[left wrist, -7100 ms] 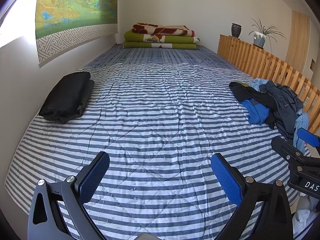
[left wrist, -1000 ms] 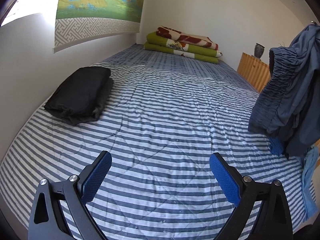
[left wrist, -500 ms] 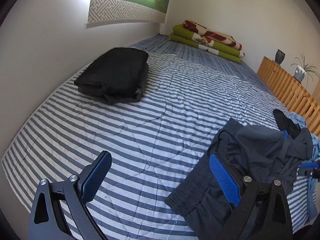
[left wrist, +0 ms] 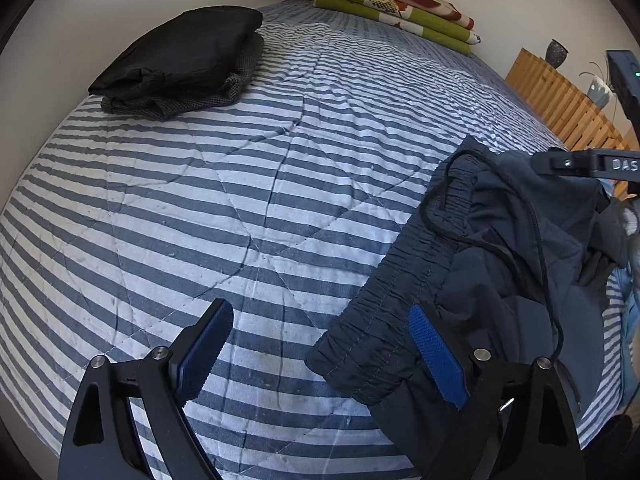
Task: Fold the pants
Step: 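Lift the dark grey trousers with the right tool while the left tool grasps the waistband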
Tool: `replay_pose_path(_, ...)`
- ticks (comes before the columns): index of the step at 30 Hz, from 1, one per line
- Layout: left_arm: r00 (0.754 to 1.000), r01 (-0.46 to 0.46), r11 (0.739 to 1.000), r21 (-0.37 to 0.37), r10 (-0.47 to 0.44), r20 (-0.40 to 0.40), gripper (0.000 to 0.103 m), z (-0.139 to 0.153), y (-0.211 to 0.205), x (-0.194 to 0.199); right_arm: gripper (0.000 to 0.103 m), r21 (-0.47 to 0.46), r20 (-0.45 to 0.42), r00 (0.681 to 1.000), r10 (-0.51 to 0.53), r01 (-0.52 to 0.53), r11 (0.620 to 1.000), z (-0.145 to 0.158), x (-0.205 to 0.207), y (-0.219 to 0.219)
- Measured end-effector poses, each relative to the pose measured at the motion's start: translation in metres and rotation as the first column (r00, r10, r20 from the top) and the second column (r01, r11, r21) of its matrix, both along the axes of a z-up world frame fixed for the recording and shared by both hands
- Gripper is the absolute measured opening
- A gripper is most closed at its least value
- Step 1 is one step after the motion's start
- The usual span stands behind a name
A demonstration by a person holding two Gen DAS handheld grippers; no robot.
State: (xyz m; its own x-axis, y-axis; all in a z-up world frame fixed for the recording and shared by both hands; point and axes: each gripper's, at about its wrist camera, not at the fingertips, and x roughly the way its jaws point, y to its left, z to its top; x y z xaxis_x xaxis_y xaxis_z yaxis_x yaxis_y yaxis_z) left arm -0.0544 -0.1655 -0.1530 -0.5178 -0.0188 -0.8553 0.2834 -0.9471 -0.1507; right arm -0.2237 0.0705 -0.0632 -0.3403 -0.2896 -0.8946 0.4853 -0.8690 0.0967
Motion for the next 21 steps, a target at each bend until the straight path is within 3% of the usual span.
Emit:
replay_pose_path(2, 1.000, -0.004, 1.000, -0.009, 0.004, -0.011, 0.092, 0.005, 0.000, 0.000, 0.060, 0.092, 0.012, 1.000, 0.011, -0.012, 0.996, -0.022, -0.006, -0.013)
replay_pose_path(3, 1.000, -0.008, 1.000, -0.010, 0.007, -0.019, 0.092, 0.008, -0.001, 0.001, 0.042, 0.121, 0.034, 0.999, 0.006, -0.010, 0.993, -0.032, -0.007, -0.013)
replay_pose_path(4, 1.000, -0.010, 1.000, -0.009, 0.010, -0.026, 0.092, 0.010, -0.002, 0.002, 0.006, 0.130, 0.077, 0.997, 0.006, -0.016, 0.991, -0.040, -0.007, -0.010)
replay_pose_path(5, 0.999, -0.013, 1.000, -0.004, 0.013, -0.032, 0.092, 0.014, -0.004, 0.005, 0.002, 0.132, 0.118, 0.993, 0.011, -0.026, 0.991, -0.047, -0.005, -0.003)
replay_pose_path(8, 0.999, -0.006, 1.000, 0.008, 0.007, -0.033, 0.092, 0.016, -0.005, 0.008, 0.000, 0.217, 0.081, 0.997, 0.018, -0.035, 0.975, -0.055, 0.012, 0.029)
replay_pose_path(12, 1.000, 0.011, 1.000, 0.004, -0.011, 0.002, 0.092, 0.003, -0.001, 0.006, 0.000, 0.331, 0.125, 0.990, -0.066, 0.021, 0.943, -0.072, 0.017, 0.084)
replay_pose_path(14, 1.000, 0.007, 1.000, -0.007, -0.007, 0.014, 0.092, -0.003, 0.002, 0.006, 0.000, 0.291, 0.136, 0.987, -0.081, 0.038, 0.956, -0.061, 0.014, 0.098)
replay_pose_path(15, 1.000, 0.004, 1.000, -0.009, -0.004, 0.021, 0.092, -0.006, 0.002, 0.006, 0.002, 0.241, 0.118, 0.990, -0.076, 0.046, 0.969, -0.049, 0.012, 0.100)
replay_pose_path(17, 0.999, -0.015, 1.000, -0.014, 0.015, 0.029, 0.092, -0.009, 0.002, 0.009, 0.021, 0.153, 0.069, 0.997, -0.043, 0.032, 0.988, -0.026, 0.006, 0.091)
replay_pose_path(19, 0.999, -0.027, 1.000, -0.006, 0.027, 0.034, 0.092, -0.011, 0.000, 0.011, 0.074, 0.101, 0.010, 1.000, -0.003, 0.002, 0.995, -0.011, -0.001, 0.069)
replay_pose_path(21, 0.998, -0.037, 0.999, -0.002, 0.037, 0.041, 0.092, -0.015, 0.001, 0.011, 0.078, 0.090, -0.029, 0.999, 0.033, -0.030, 0.996, -0.007, -0.011, 0.042)
